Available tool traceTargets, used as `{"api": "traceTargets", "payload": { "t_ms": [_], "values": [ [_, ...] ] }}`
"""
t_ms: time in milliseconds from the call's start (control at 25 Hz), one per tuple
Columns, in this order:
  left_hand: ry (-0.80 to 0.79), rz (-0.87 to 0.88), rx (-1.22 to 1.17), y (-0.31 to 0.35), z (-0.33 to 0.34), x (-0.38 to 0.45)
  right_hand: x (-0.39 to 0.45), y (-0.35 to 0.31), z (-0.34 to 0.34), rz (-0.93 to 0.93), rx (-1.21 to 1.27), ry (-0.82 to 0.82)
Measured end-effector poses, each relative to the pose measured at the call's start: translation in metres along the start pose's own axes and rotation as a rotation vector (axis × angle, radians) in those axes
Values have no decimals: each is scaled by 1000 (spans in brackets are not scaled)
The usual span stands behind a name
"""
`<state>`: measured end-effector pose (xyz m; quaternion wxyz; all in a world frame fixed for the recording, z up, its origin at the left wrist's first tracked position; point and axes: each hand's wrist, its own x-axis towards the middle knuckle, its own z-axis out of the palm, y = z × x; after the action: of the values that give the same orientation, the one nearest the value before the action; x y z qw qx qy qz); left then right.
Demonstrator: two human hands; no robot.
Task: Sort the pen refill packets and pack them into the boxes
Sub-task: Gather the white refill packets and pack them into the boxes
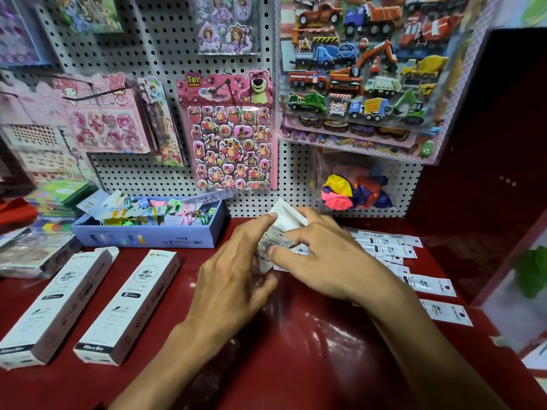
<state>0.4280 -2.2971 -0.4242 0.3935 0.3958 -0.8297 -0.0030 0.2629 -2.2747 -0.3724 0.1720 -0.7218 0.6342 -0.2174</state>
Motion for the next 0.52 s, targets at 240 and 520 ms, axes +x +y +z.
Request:
{"api": "traceTargets", "payload": {
  "t_ms": [240,520],
  "values": [
    [37,-44,-47,6,7,8,-5,-5,3,-27,58,286],
    [67,83,-36,5,14,5,-7,1,-2,54,55,74]
  ]
}}
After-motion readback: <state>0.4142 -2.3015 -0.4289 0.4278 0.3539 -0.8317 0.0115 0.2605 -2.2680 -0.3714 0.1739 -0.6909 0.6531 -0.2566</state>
